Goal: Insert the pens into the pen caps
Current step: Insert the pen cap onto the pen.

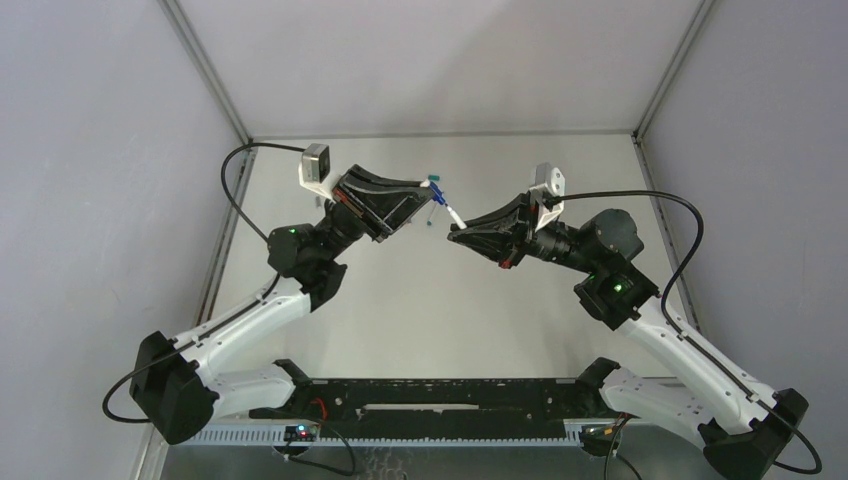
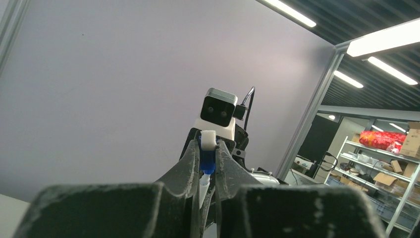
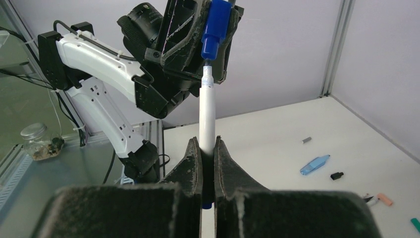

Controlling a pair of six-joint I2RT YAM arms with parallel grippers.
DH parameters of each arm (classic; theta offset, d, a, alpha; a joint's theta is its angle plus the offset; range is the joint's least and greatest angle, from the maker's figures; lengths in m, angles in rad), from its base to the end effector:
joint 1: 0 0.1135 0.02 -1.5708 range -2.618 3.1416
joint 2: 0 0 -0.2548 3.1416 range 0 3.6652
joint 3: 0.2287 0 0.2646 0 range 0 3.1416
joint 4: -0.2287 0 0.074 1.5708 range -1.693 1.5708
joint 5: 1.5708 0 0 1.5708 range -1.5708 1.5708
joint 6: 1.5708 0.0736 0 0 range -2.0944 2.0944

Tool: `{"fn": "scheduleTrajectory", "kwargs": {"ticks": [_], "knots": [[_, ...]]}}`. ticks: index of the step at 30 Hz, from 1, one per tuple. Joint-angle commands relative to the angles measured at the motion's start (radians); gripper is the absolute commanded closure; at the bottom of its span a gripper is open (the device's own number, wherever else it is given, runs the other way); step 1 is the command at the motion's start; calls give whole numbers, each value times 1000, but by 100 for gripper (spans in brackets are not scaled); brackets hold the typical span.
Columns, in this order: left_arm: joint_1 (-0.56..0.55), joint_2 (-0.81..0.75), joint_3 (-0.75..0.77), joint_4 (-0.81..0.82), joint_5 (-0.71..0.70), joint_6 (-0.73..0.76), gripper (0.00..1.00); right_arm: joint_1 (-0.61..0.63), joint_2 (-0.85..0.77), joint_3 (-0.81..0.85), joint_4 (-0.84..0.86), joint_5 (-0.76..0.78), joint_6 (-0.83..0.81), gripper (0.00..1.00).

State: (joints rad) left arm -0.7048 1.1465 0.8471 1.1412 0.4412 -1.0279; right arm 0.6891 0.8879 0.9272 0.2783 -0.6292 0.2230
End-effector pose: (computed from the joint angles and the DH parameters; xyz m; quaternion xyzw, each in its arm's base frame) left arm 0.1873 -0.2006 0.4318 0.1458 0.3762 -0.7452 0.5310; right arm 0.1586 0.1868 0.4229 -0.3726 0.4847 0.5021 0.6116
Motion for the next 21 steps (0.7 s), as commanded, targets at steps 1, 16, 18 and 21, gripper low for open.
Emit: {"fn": "scheduleTrajectory", "kwargs": {"ticks": [1,16,18,21], "knots": [[-8,-5,29,12,18,26,99,11,-11,-8,14,5,8,100],[-25,16,67,-116,82,93,100,12,-11,-7,9,1,4,100],[-26,0,84,-228,105,156,100,11,-11,-7,7,-1,0,100],[-26,-46,123,-488,110,316,100,8,-14,-7,-2,-2,-9,100]]}}
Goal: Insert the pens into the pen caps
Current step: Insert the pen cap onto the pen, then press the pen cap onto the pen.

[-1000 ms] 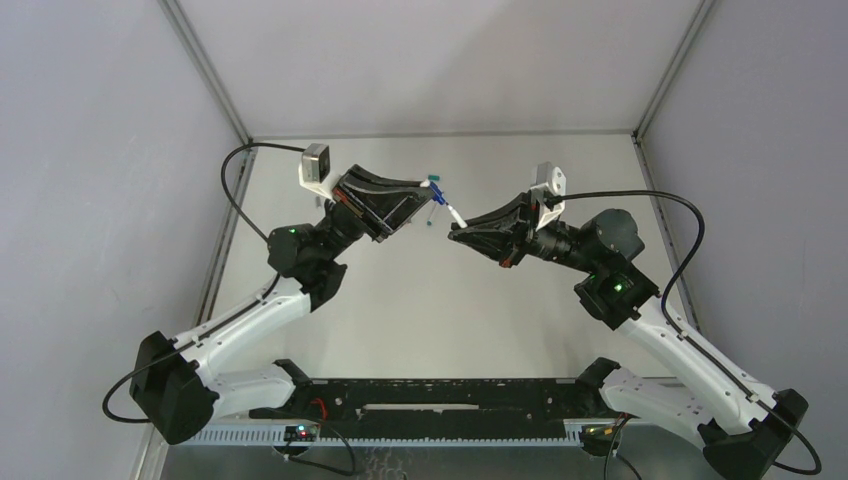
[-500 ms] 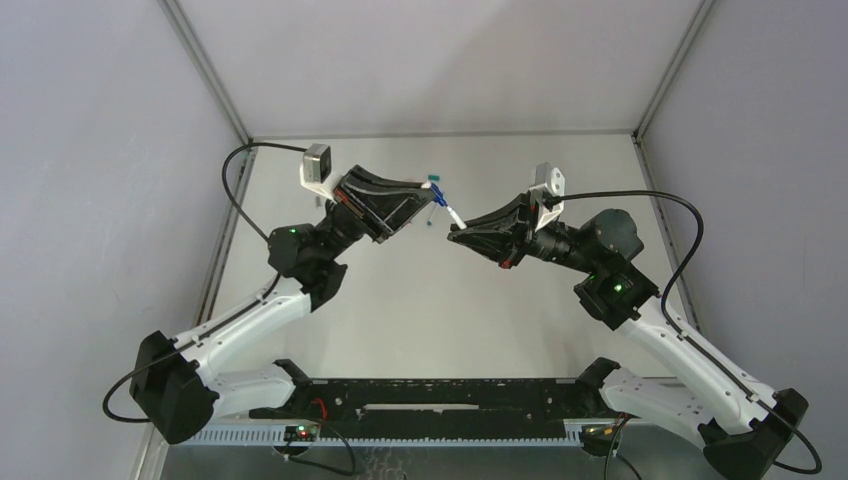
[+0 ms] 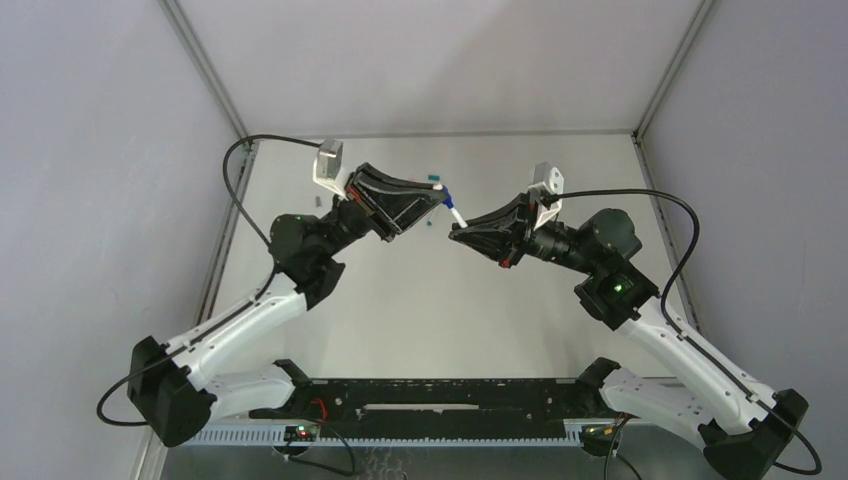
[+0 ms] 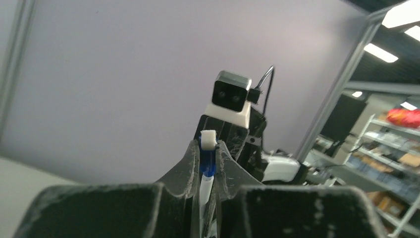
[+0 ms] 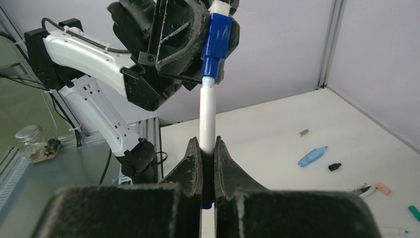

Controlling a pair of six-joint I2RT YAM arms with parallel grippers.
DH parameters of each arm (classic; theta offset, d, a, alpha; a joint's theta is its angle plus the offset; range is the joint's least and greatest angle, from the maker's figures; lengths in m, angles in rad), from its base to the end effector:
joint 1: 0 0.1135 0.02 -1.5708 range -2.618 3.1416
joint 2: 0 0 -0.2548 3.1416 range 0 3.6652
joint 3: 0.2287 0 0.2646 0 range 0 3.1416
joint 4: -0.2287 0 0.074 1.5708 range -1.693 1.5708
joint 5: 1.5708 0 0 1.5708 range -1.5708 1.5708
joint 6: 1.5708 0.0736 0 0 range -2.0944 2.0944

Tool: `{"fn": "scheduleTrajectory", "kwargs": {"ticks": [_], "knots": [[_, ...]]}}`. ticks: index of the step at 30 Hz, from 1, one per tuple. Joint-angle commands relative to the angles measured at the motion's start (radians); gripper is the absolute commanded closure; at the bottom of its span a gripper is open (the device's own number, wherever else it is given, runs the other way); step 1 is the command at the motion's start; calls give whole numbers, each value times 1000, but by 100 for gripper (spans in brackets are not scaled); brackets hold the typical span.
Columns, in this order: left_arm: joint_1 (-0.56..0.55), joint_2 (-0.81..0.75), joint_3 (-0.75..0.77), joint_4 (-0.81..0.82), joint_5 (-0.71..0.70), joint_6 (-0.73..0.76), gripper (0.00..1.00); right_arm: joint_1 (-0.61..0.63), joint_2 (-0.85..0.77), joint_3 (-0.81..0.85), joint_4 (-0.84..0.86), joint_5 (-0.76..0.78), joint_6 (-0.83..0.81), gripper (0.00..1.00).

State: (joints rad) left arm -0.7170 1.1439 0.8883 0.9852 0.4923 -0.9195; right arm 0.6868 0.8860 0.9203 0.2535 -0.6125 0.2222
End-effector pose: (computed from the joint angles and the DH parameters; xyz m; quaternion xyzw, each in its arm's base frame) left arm 0.1901 -0.2119 0.4309 0.1813 0.4165 -0.7143 0.5325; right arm 0.1611 0.1868 0.4177 -0.3664 0.4996 0.4975 0.6072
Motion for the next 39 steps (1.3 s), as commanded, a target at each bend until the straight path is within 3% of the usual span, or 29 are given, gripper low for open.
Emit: {"fn": "scheduleTrajectory", "kwargs": {"ticks": [1,4,6,18,31,39], "knots": [[-15,-56,97,-420,54,263,100,9,-13,0,21,-15,-10,100],[-17,-83,138,-646,40,394,100,4,-14,0,23,0,-26,100],[-17,-88,143,-682,47,411,100,1,-13,0,31,13,-51,100],[-102,2,175,-746,70,474,100,-26,21,10,228,-13,-87,100],[-103,88,91,-610,210,312,100,-81,108,99,434,-131,69,100],[-52,61,55,-837,248,436,100,-120,125,147,489,-258,193,100]]}}
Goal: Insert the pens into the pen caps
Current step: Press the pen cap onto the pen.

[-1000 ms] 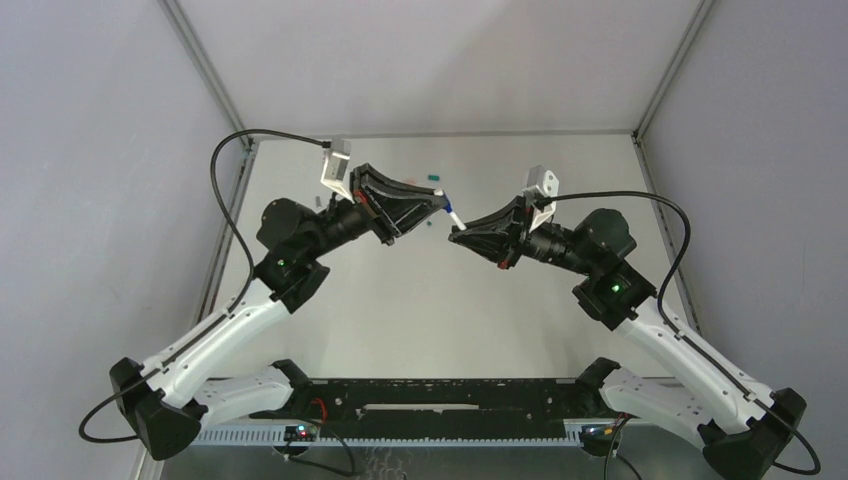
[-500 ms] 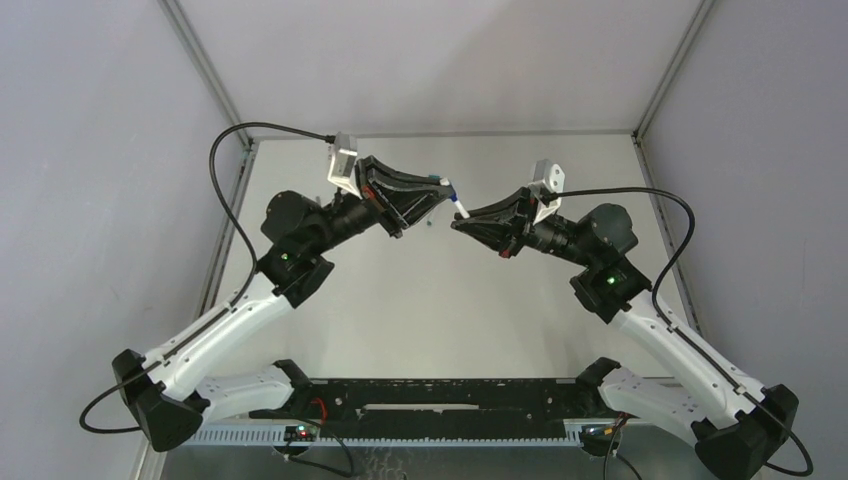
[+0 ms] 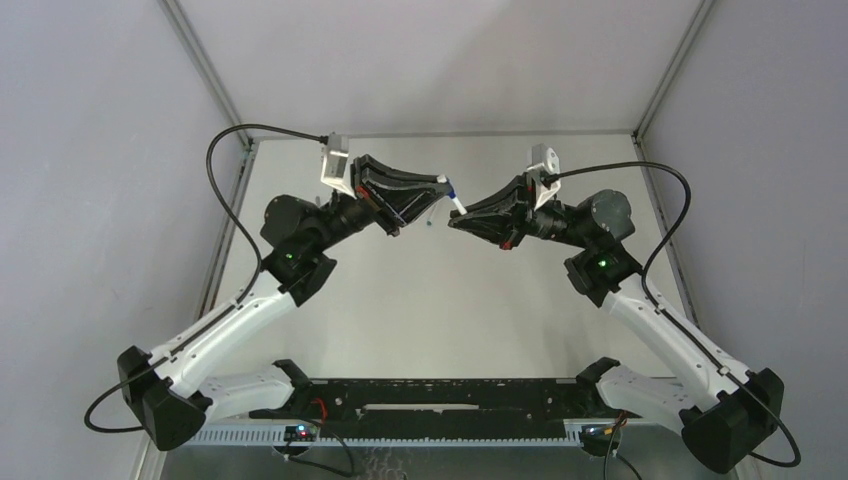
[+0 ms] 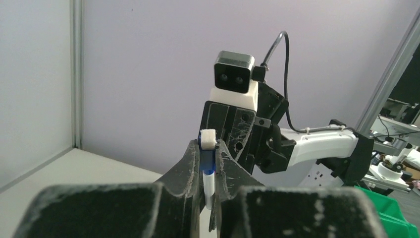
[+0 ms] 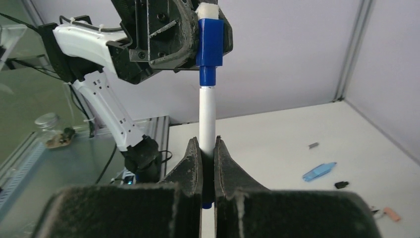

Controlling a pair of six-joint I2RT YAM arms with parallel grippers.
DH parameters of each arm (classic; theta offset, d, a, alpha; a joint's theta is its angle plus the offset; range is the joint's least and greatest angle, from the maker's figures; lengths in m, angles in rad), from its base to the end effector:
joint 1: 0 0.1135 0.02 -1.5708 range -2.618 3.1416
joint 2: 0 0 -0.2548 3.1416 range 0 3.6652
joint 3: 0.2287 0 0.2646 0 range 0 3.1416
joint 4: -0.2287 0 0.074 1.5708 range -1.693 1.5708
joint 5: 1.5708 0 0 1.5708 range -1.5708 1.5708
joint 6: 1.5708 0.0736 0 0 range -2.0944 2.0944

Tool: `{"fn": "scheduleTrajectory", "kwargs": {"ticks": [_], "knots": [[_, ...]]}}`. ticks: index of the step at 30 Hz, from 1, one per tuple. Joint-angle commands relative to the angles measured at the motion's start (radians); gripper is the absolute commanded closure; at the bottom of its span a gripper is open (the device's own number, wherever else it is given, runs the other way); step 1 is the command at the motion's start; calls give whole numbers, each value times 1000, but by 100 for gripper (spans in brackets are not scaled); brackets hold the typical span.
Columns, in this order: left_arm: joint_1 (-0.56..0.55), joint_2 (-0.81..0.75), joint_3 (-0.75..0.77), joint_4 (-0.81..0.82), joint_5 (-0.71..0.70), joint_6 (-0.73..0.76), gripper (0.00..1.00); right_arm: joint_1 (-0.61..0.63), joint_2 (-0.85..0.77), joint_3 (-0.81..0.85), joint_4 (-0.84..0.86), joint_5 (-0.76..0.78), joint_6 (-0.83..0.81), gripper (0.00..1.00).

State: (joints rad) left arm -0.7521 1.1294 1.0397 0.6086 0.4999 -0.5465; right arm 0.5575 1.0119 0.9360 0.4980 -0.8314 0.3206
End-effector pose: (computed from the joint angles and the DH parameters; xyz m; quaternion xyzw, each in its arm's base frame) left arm 0.1903 -0.2263 0.4493 0.2627 0.4619 -0.6056 0.5924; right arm 0.1911 0.1833 0.4204 -0.3954 0.4535 0.5251 0.6019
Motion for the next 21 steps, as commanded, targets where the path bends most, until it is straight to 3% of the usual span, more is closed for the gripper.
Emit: {"fn": "scheduleTrajectory", "kwargs": {"ticks": [1,6,13,19,21], "knots": [[-12,79,-85,-519,230,103,100,9,-2,135,250,-47,108,100],[-7,103,-36,-645,152,185,100,27,1,148,254,-22,106,100],[-16,126,-104,-447,234,28,100,40,-6,190,43,196,-120,100],[-51,149,-101,-556,54,50,100,53,7,221,-26,248,-225,100],[-57,160,-96,-556,61,47,100,50,10,220,-10,227,-211,100]]}}
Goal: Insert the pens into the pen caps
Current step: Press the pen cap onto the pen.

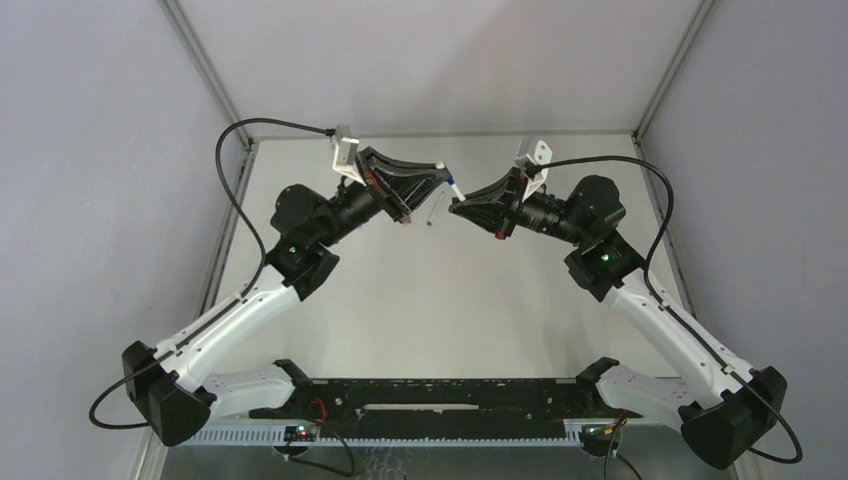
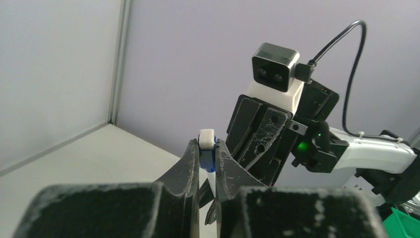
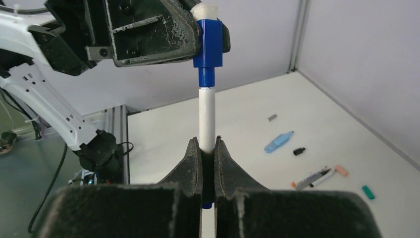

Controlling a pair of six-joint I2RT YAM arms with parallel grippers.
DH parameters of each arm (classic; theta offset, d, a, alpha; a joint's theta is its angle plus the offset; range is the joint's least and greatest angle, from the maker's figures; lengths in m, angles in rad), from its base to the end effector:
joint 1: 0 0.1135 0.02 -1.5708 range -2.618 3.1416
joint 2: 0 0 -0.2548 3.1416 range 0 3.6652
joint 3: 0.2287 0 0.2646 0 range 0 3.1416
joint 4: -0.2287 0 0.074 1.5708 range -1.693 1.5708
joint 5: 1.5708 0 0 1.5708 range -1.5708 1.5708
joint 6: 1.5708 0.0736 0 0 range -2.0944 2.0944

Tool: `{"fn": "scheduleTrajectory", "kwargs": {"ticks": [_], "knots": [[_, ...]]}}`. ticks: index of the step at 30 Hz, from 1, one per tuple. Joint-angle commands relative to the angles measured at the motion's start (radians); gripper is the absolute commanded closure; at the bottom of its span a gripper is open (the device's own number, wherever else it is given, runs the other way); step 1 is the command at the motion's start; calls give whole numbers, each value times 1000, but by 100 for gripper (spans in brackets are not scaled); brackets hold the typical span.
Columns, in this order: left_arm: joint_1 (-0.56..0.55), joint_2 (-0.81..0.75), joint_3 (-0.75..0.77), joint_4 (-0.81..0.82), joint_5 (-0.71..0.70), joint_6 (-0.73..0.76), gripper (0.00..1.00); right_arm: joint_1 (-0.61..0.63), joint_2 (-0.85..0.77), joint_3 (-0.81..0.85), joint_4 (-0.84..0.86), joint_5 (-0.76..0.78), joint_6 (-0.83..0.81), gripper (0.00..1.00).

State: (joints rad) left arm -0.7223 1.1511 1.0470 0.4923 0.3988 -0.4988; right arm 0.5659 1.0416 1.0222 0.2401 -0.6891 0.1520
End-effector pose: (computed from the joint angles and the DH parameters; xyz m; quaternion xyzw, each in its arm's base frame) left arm 0.2137 -0.2264 0.4328 0.2244 0.5246 -0.5570 0.6034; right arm 0.2094 0.1885 0.4171 -0.3789 0.5215 0.4558 0.6138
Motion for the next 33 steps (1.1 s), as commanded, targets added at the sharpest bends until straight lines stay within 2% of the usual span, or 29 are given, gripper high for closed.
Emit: {"fn": "scheduleTrajectory", "kwargs": {"ticks": [1,3,6,10,16,22,25,28,30,33], "knots": [[-88,145,-99,-440,183,-1,100,30,-17,128,282,50,-7,100],[-89,151,-103,-440,252,9,100,-1,-8,114,402,-56,88,100],[-81,149,-133,-404,332,15,100,-8,-3,114,488,-129,134,100],[-77,142,-171,-304,366,16,100,0,3,115,516,-124,170,100],[-78,176,-184,-236,449,-9,100,-5,21,138,574,-123,332,100],[-66,210,-217,-271,531,-16,100,-45,42,194,626,-174,429,100],[-52,221,-253,-259,532,-25,100,-43,37,199,636,-189,399,100],[-48,242,-269,-241,526,-39,100,-16,18,199,524,-139,201,100],[-48,246,-270,-249,511,-32,100,-29,28,202,522,-135,216,100],[-49,236,-252,-348,453,31,100,-44,45,210,563,-145,326,100]]}}
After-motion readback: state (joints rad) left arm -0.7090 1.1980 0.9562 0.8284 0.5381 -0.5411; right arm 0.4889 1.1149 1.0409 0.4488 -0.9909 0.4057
